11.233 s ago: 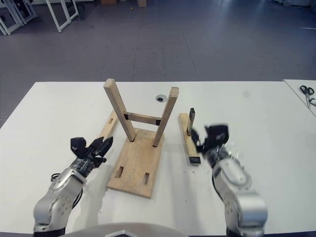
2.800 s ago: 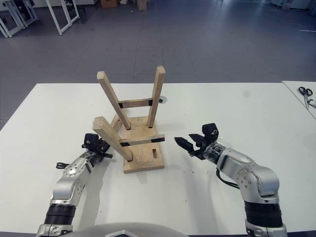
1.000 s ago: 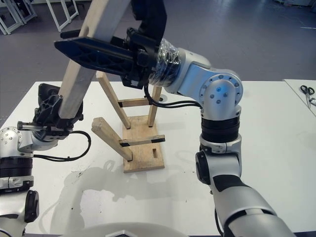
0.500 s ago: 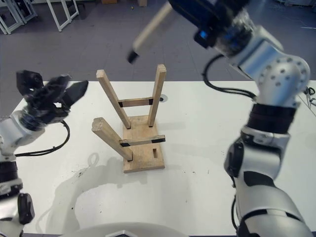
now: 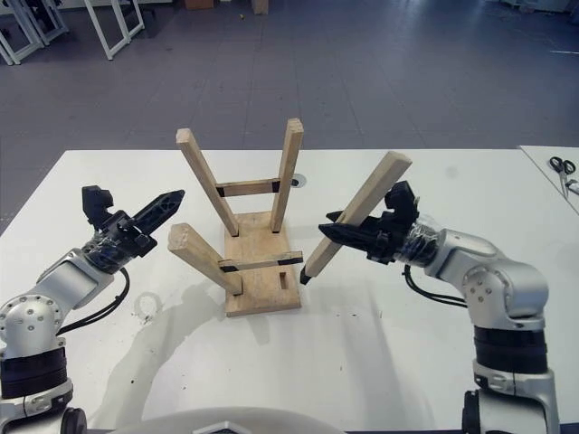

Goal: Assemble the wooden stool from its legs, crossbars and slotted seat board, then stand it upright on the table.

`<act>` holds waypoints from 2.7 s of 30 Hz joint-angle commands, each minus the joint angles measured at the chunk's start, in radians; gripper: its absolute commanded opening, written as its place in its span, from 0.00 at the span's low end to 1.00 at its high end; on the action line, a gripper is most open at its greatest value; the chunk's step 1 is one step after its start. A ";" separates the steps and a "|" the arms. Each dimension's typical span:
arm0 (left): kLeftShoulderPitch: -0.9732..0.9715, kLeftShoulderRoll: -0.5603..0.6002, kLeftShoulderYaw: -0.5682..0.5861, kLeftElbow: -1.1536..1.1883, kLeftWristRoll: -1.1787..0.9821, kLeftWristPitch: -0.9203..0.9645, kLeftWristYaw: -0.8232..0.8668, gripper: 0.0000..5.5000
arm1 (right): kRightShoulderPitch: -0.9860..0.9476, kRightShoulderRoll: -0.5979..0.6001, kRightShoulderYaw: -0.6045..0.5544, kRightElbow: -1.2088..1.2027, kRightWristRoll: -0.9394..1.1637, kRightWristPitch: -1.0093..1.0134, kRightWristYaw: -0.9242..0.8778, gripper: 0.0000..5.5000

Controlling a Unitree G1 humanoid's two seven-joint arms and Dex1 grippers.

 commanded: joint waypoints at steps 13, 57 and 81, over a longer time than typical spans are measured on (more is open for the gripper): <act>0.038 0.006 0.003 0.041 0.098 0.014 -0.089 0.50 | 0.112 0.047 0.049 0.058 -0.234 -0.622 0.292 0.39; 0.026 -0.015 0.055 0.057 0.175 -0.041 0.013 0.50 | 0.000 0.198 0.277 0.134 -0.462 -0.640 0.069 0.39; -0.486 0.008 -0.403 -0.419 0.155 0.094 0.766 0.19 | -0.074 0.265 0.300 0.277 -0.559 -0.672 -0.082 0.39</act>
